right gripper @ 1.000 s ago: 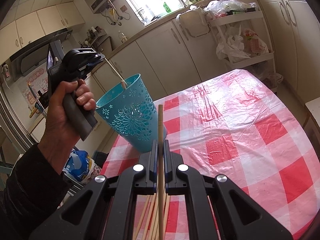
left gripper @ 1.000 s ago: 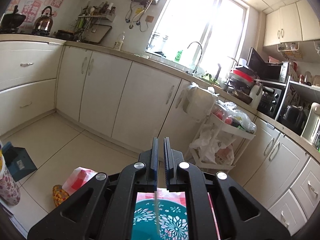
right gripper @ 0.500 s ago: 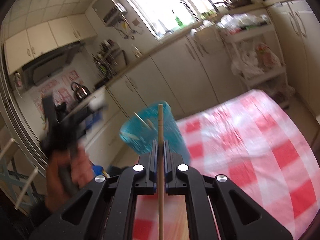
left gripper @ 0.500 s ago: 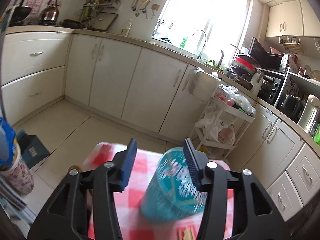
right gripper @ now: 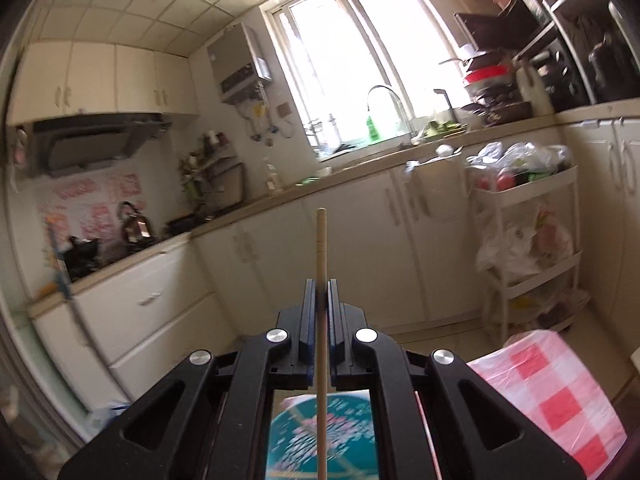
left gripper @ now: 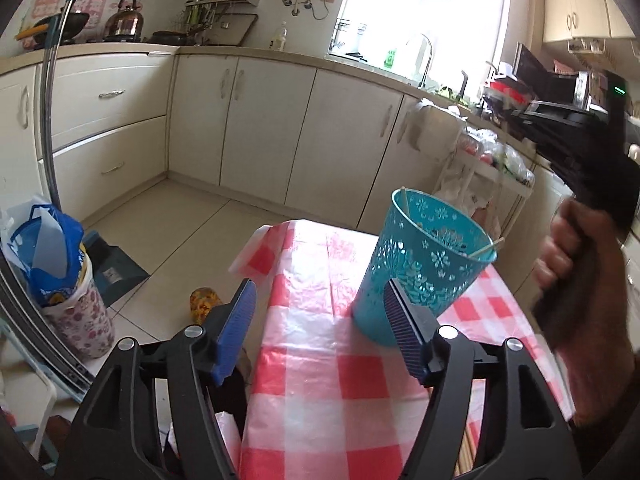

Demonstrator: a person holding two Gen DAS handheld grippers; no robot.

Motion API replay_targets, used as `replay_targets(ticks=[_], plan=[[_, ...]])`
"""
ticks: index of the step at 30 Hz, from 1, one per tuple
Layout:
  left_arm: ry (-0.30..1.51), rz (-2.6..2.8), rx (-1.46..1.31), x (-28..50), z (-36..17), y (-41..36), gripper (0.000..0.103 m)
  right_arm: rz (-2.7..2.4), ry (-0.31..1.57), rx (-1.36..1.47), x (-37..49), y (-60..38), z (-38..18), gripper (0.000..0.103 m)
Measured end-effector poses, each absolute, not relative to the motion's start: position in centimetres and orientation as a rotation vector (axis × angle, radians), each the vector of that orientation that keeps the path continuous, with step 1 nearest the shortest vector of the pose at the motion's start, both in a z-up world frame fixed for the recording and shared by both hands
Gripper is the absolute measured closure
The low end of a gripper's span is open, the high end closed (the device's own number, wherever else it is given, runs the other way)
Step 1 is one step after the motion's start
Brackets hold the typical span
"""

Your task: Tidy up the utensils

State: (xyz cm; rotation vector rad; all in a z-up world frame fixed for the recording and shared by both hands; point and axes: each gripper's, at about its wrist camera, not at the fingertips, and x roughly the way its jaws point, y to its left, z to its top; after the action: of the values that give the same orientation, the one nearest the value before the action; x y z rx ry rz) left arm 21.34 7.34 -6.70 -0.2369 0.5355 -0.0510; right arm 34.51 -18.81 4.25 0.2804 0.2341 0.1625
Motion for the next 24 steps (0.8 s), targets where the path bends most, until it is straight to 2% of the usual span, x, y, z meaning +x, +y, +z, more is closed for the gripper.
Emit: replay_targets(ticks=[4,9,12,17,24], plan=[[0.524,-0.049,-0.207,20.9,-6.3,6.7,0.034,0.122,0.291,0.233,36.1,-18.1,1.7,0.097],[0.528,-0.05,-0.196,20.5,-6.3,6.1,0.033,0.125,0.37,0.193,35.6,-18.0,-0.9,0.096],[0.535,-0.057,-0.194,20.1,-6.3,5.9,0.033,0.124,0.376,0.188,34.1,-18.1,-1.7,0.08],[0.531,-0.064,-0.173,18.9,-5.7,5.2,0.033,0.147,0.373,0.197,30.3,-19.3,-1.2,0.079],[0.492,-0.075,-0.143,16.1,-3.8,4.1,0.028,0.169,0.376,0.191,22.6,-21.0,-0.7,0.066]])
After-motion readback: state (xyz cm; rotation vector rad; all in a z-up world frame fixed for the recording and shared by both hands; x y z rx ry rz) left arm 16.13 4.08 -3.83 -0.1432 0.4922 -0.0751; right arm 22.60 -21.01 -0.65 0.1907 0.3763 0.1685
